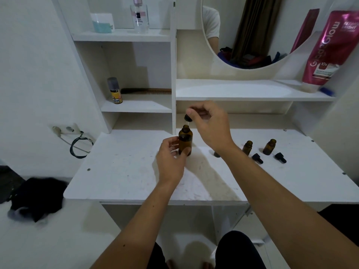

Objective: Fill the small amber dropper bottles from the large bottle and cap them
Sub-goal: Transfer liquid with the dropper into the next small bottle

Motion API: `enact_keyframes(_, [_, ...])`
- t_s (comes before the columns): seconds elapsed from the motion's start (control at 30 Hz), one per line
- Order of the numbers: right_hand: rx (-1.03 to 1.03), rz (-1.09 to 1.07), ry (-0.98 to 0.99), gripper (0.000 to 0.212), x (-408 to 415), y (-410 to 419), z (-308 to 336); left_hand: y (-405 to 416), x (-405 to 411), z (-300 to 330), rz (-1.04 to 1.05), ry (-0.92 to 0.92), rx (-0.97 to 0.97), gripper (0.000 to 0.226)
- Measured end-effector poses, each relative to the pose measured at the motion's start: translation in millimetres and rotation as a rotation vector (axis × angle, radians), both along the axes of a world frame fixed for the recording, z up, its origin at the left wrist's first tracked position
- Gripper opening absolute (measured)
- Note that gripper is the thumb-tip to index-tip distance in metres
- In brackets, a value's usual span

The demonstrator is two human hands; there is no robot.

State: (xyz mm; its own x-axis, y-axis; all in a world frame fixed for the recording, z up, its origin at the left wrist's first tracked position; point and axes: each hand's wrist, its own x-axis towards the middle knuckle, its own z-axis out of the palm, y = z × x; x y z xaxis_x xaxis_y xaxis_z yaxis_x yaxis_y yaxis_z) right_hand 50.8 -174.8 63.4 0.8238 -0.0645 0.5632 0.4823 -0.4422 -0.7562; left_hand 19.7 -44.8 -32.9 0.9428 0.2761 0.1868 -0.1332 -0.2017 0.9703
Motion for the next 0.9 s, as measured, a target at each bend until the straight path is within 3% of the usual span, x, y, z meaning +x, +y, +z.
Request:
enact_keyframes(0.17, [-0.103, 0.032, 0.054, 0.018, -4.3, 4.2, -16.6, 0.6, -0.1, -0.7, -0.012, -0.01, 0.013, 0.043])
enact_keyframes(0.67, [-0.079, -0.054, -0.02, 0.021, -30.6, -25.4, -18.2, -4.7, -12.6, 3.4, 0.044, 0.012, 0.049, 0.054])
enact_keyframes(0.9, [-0.085, -0.152, -0.027, 0.024, -70.2, -74.4, -26.4, -24.4, -37.0, 5.4, 0.06, -0.011, 0.013, 0.045])
